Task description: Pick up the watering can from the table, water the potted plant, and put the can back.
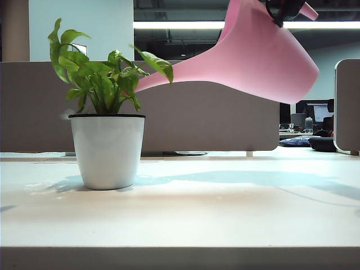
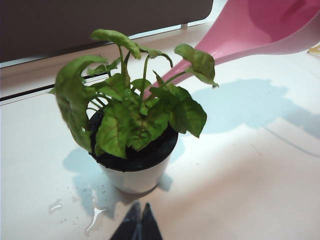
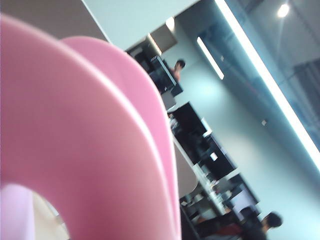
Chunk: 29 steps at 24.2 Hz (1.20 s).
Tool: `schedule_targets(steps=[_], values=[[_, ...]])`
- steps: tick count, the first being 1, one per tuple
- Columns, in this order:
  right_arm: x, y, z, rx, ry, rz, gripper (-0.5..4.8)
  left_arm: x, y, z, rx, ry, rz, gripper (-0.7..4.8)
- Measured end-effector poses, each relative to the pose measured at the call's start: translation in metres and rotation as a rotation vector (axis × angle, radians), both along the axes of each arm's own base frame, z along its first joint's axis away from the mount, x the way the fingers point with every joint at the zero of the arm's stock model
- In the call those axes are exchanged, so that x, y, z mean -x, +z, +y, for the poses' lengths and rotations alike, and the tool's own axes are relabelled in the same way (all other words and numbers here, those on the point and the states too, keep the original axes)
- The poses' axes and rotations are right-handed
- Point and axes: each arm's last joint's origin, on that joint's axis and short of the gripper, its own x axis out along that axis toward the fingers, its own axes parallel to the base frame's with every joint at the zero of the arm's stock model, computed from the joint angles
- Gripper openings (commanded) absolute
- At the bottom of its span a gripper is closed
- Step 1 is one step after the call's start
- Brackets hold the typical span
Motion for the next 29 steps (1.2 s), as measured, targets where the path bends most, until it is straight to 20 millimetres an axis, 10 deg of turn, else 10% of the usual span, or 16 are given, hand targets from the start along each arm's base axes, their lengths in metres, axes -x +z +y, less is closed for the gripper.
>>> schedule_targets(steps=[16, 29], values=[[-0.007, -0.014, -0.042, -0.536, 0.02, 0.223, 0.85, 0.0, 0.0, 0.0, 0.0, 0.0, 0.001, -0.06], [-0.033, -0.102, -0.083, -1.055, -0.038, 0.298, 0.84, 0.001, -0.001, 0.0, -0.005, 0.0, 0.015, -0.06]])
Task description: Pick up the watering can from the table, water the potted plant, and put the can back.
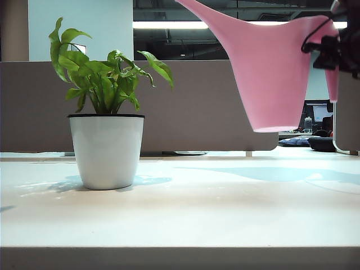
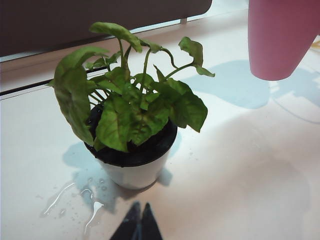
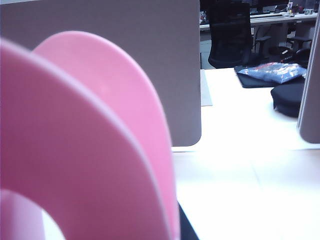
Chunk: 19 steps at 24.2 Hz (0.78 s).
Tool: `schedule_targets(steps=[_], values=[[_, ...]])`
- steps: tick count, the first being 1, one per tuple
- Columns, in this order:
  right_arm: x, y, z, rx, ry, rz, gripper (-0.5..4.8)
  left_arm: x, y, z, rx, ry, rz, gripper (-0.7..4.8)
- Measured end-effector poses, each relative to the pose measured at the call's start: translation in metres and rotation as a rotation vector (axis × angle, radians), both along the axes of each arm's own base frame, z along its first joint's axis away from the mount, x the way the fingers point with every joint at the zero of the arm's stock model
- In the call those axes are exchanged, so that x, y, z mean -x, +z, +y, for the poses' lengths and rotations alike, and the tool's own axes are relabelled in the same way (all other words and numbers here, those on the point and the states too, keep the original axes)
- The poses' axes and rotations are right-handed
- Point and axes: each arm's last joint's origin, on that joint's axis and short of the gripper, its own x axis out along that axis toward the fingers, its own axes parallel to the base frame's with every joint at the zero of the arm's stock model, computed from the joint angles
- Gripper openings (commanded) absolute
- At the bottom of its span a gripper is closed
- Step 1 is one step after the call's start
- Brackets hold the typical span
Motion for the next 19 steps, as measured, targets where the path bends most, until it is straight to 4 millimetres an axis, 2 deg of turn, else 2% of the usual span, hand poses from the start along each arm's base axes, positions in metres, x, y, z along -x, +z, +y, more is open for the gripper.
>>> schedule_targets(steps=[1, 7, 9, 12, 16, 19], values=[[-0.002, -0.009, 0.0, -0.009, 0.004, -0.01, 0.85, 0.0, 0.0, 0.0, -0.001, 0.0, 0.003, -0.06], [-0.015, -0.033, 0.001, -0.017, 0.023, -0.044, 0.85, 0.0, -0.001, 0.0, -0.004, 0.0, 0.01, -0.06], [-0.021, -0.052, 0.0, -0.017, 0.018, -0.001, 0.85, 0.0, -0.001, 0.0, -0.004, 0.0, 0.01, -0.06], [-0.026, -0.067, 0.0, -0.017, 0.028, 0.007, 0.85, 0.0, -0.001, 0.0, -0.004, 0.0, 0.01, -0.06], [-0.029, -0.08, 0.001, -0.019, 0.044, 0.035, 0.85, -0.001, -0.001, 0.0, -0.005, 0.001, 0.014, -0.06], [-0.029, -0.082, 0.001, 0.007, 0.05, 0.038, 0.85, -0.001, -0.002, 0.0, -0.006, 0.002, 0.015, -0.06]])
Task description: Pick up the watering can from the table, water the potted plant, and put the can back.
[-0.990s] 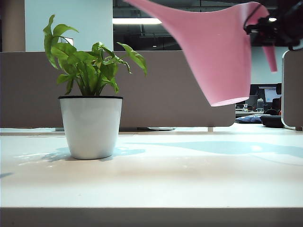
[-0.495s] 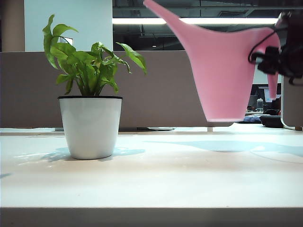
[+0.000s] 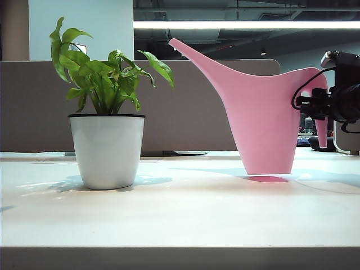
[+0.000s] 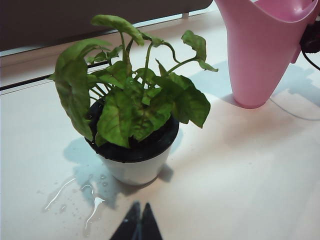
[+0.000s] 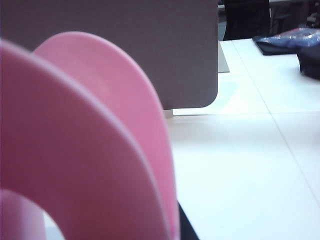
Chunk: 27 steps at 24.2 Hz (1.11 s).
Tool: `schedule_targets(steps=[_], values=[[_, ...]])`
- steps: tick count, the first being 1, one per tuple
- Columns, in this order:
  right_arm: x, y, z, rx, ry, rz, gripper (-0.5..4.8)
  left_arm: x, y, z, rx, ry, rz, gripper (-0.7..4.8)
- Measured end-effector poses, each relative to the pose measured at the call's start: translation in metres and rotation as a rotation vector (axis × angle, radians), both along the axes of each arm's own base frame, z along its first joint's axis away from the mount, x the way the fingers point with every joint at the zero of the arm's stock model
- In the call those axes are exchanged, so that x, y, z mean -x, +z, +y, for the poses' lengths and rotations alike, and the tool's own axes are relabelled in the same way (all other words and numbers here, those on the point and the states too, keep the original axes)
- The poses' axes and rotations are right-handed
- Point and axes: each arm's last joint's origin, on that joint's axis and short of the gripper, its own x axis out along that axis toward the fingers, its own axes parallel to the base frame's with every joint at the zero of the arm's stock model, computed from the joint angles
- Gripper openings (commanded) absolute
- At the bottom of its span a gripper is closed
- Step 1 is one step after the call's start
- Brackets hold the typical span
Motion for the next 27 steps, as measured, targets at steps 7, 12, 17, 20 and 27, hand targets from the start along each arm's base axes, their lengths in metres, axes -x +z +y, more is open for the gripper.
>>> schedule_targets(steps=[7, 12, 17, 20, 27], values=[[0.0, -0.003, 0.001, 0.014, 0.042, 0.034, 1.25, 0.0, 0.0, 0.0, 0.0, 0.0, 0.0, -0.06], [0.001, -0.003, 0.002, 0.013, 0.071, 0.047, 2.07, 0.0, 0.0, 0.0, 0.0, 0.0, 0.0, -0.06], [0.001, -0.007, 0.003, 0.023, 0.083, 0.095, 2.12, 0.0, 0.0, 0.0, 0.0, 0.0, 0.0, -0.06], [0.002, -0.012, 0.002, 0.031, 0.084, 0.139, 2.13, 0.0, 0.0, 0.0, 0.0, 0.0, 0.0, -0.06], [0.019, 0.015, 0.003, 0.073, 0.096, 0.138, 2.84, 0.0, 0.0, 0.0, 0.001, 0.0, -0.004, -0.06]])
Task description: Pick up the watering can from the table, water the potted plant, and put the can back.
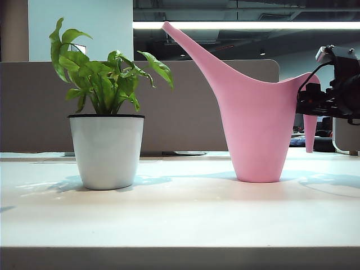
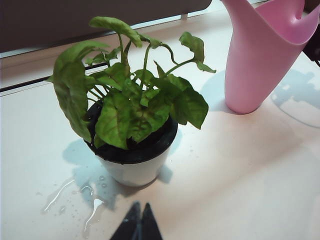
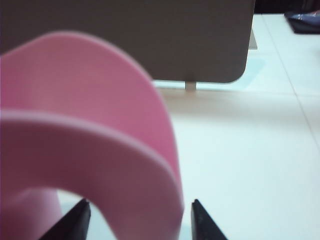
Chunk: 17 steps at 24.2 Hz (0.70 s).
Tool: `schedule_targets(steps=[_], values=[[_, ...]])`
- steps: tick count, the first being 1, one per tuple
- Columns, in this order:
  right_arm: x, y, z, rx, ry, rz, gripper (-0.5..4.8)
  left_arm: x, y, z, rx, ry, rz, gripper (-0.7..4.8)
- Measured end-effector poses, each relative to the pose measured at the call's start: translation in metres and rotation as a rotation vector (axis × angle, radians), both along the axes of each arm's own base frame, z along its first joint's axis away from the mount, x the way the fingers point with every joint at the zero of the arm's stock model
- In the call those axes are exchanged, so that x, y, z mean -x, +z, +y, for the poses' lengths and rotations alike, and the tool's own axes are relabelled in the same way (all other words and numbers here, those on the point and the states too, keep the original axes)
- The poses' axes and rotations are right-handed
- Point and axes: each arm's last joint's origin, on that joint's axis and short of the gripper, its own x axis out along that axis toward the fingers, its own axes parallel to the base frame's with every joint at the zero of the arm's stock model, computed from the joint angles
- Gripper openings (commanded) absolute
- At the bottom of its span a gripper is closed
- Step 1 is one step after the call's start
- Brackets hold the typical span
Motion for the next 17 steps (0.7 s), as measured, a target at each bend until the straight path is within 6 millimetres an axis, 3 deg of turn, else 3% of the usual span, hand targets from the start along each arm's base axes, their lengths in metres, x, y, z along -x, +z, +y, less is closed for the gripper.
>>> schedule_targets(steps=[4, 9, 14, 17], values=[[0.007, 0.008, 0.0, 0.002, 0.001, 0.053, 2.86, 0.0, 0.001, 0.0, 0.003, 0.0, -0.011, -0.06], [0.012, 0.016, 0.0, 0.005, -0.005, 0.079, 3.72, 0.0, 0.001, 0.0, 0.004, 0.0, -0.013, -0.06], [0.024, 0.015, -0.004, 0.013, -0.061, 0.187, 3.62, 0.0, 0.001, 0.0, 0.004, 0.0, -0.013, -0.06], [0.035, 0.023, -0.004, 0.015, -0.064, 0.177, 3.05, 0.0, 0.001, 0.0, 0.005, 0.0, -0.014, -0.06]])
